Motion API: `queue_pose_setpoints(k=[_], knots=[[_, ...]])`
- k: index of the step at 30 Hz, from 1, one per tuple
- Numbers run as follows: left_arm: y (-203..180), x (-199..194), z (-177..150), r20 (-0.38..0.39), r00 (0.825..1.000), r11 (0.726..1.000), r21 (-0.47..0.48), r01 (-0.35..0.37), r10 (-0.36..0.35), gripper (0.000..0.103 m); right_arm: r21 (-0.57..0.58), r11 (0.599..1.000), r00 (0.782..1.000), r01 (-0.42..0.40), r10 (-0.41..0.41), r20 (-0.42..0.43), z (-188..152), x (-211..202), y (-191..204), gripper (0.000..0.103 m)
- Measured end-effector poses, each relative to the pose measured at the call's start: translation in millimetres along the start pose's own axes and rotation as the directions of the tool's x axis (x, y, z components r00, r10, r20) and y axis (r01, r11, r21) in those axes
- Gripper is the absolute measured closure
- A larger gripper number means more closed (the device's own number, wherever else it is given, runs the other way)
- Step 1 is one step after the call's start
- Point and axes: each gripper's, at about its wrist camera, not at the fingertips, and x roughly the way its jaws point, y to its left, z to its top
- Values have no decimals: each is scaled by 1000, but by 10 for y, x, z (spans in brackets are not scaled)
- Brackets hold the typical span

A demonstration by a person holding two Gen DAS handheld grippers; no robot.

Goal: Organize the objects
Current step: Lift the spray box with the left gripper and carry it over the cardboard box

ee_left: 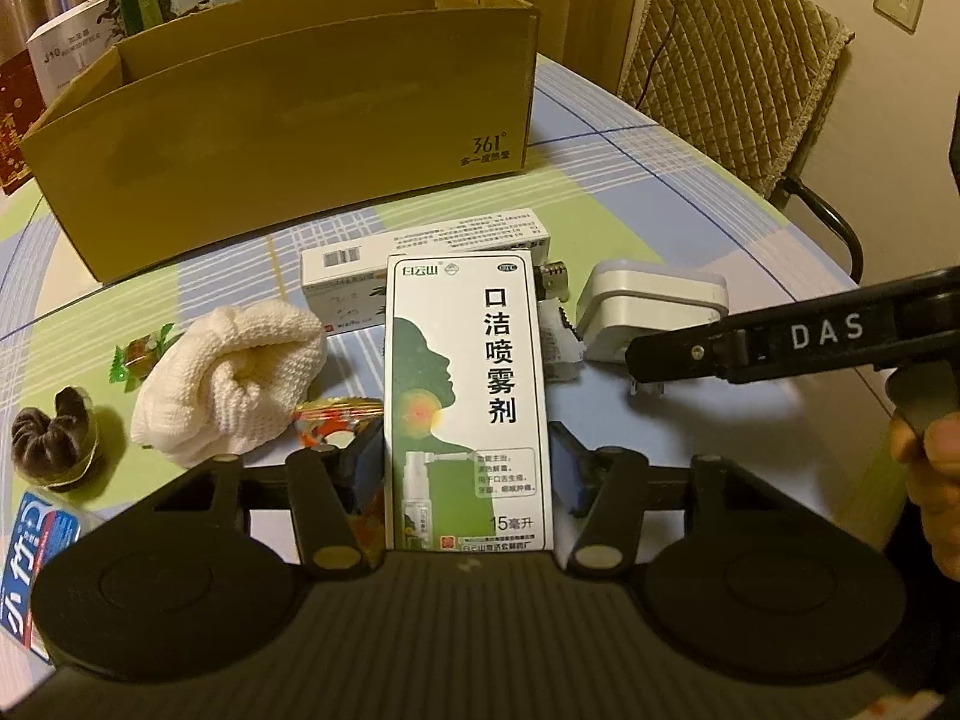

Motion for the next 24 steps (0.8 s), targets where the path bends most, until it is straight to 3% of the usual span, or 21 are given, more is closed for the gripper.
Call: queue_pose_setpoints(k=[18, 20, 24], knots=[[66, 46, -31, 4, 1000, 1000, -1, -24, 24, 52, -34, 999, 1000, -11, 12, 27, 71, 172, 92, 25], [75, 46, -36, 7, 1000, 1000, -4, -25, 25, 52, -67, 998, 1000, 2, -1, 28, 61, 177, 129, 44], [81, 46, -37, 10, 1000, 1000, -12, -24, 24, 52, -107, 994, 999, 16, -13, 33, 26, 151, 176, 45]])
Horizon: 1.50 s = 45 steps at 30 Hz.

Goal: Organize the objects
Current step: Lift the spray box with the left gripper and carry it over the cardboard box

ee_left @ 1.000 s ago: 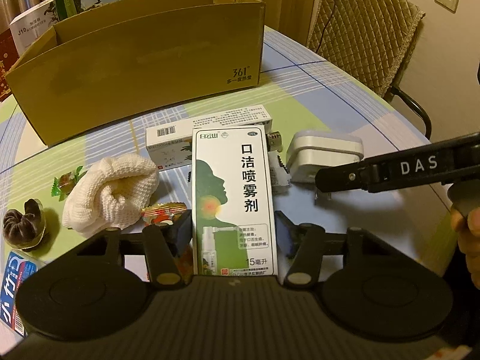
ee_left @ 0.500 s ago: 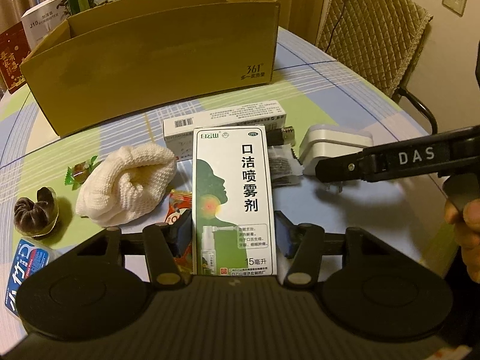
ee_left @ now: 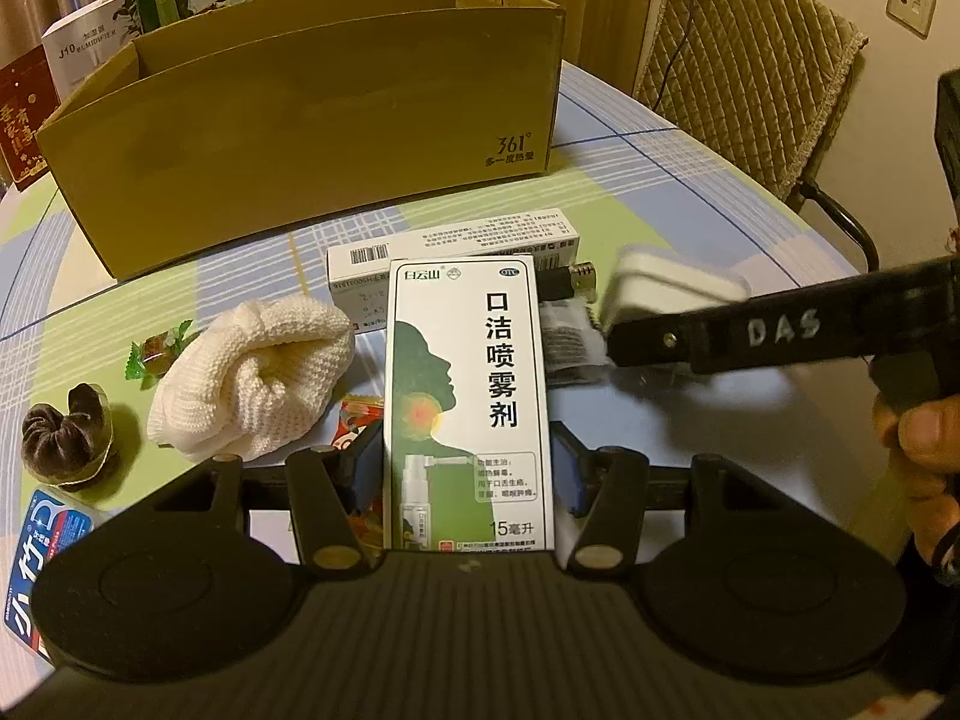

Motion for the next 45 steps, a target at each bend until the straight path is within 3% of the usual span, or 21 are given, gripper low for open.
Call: queue_pose_setpoints(k=[13, 27, 35, 41, 45], knots=[[0, -211, 40, 29, 1000, 1000, -21, -1, 1, 53, -14, 999, 997, 31, -30, 72, 4, -341, 96, 45], [145, -847, 170, 107, 993, 997, -61, -40, 46, 53, -48, 999, 990, 4, 3, 142, 257, -855, 463, 45], [529, -1024, 558, 142, 986, 994, -86, -72, 84, 53, -96, 995, 978, -37, 55, 203, 907, -818, 723, 45], [955, -984, 1153, 180, 976, 990, -101, -102, 119, 53, -128, 992, 966, -25, 57, 252, 1674, -572, 834, 45], [1179, -852, 1534, 195, 973, 989, -107, -104, 123, 53, -125, 992, 975, -6, 34, 219, 2019, -226, 814, 45]])
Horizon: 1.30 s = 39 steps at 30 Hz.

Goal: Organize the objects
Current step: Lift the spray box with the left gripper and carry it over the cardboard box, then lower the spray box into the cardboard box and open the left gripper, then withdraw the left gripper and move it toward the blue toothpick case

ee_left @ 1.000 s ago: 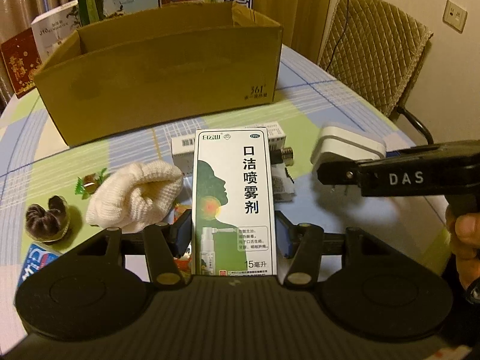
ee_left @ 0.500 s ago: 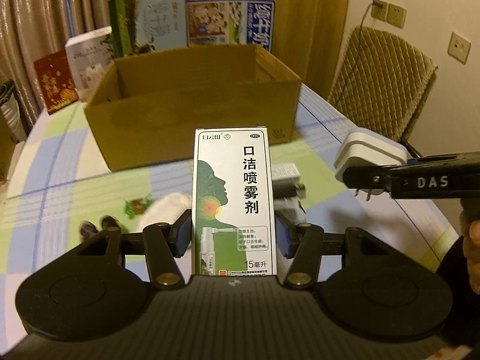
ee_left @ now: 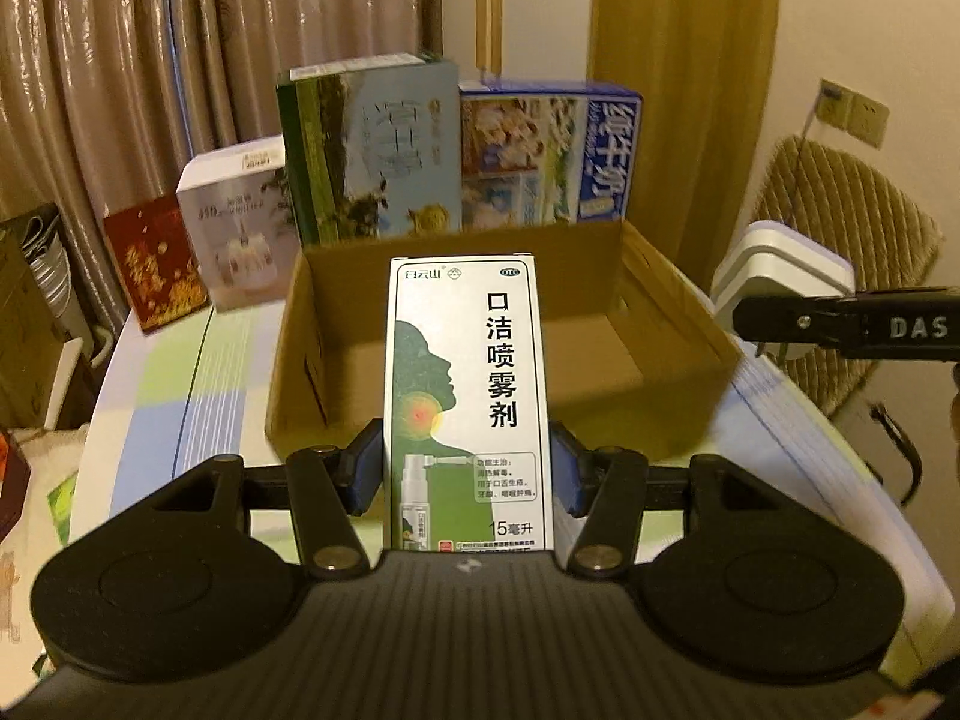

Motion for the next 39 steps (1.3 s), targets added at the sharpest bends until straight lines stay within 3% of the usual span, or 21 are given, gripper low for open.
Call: queue_pose_setpoints(k=[5, 15, 16, 17, 19, 20, 22, 28, 39], knots=[[170, 415, 259, -19, 1000, 1000, -25, -1, 1, 53, -10, 1000, 997, 8, -9, -73, 36, 486, -52, 45], [267, 1000, 293, -68, 997, 999, -42, 20, -23, 53, 28, 999, 994, 16, -12, -112, 31, 931, -175, 45], [274, 1030, 300, -67, 997, 999, -45, 21, -24, 53, 32, 999, 994, 12, -9, -108, 32, 972, -195, 42], [278, 1064, 306, -66, 997, 999, -49, 22, -25, 53, 36, 999, 995, 4, 0, -100, 40, 1006, -211, 28], [292, 1124, 321, -61, 998, 998, -59, 19, -23, 52, 59, 998, 997, -16, 21, -77, 56, 1026, -257, 13], [299, 1149, 329, -54, 998, 998, -63, 16, -20, 51, 70, 997, 998, -18, 22, -66, 70, 1015, -275, 12], [315, 1165, 351, -47, 999, 997, -71, 5, -8, 43, 73, 997, 999, -15, 19, -47, 90, 949, -291, 12], [372, 924, 282, -6, 1000, 996, -94, -4, 3, 38, 105, 994, 1000, -11, 11, 3, -25, 553, -325, 12], [289, -61, -349, 17, 999, 987, -158, -38, 41, 26, 149, 989, 1000, -17, 13, 24, -806, -527, -51, 7]])
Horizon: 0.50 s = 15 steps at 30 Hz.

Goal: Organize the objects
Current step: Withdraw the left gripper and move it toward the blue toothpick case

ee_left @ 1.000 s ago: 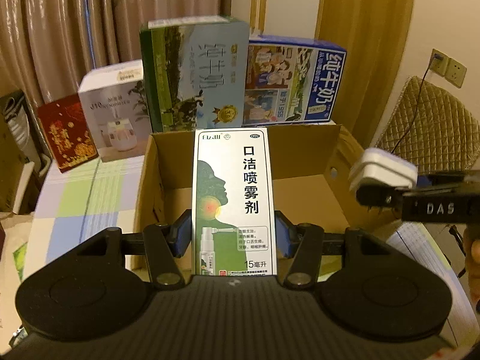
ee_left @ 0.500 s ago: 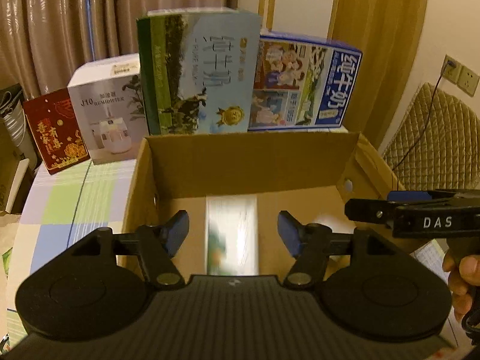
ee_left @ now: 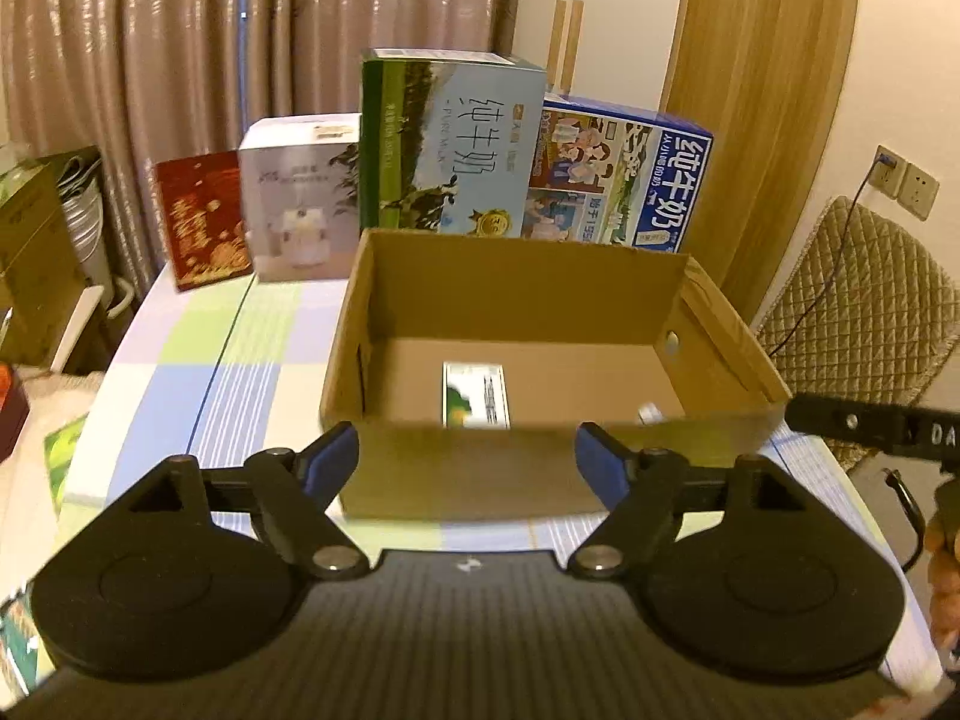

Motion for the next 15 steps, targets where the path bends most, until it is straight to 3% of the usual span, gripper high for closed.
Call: queue_pose_setpoints(k=[9, 15], knots=[[-54, -837, -634, -7, 999, 998, -46, -43, 43, 12, -22, 1000, 999, 4, -5, -35, -677, -718, 182, 6], [-52, -1191, -1027, -36, 996, 995, -53, -80, 78, 7, -48, 999, 998, 4, -7, -67, -1003, -946, 254, 6]])
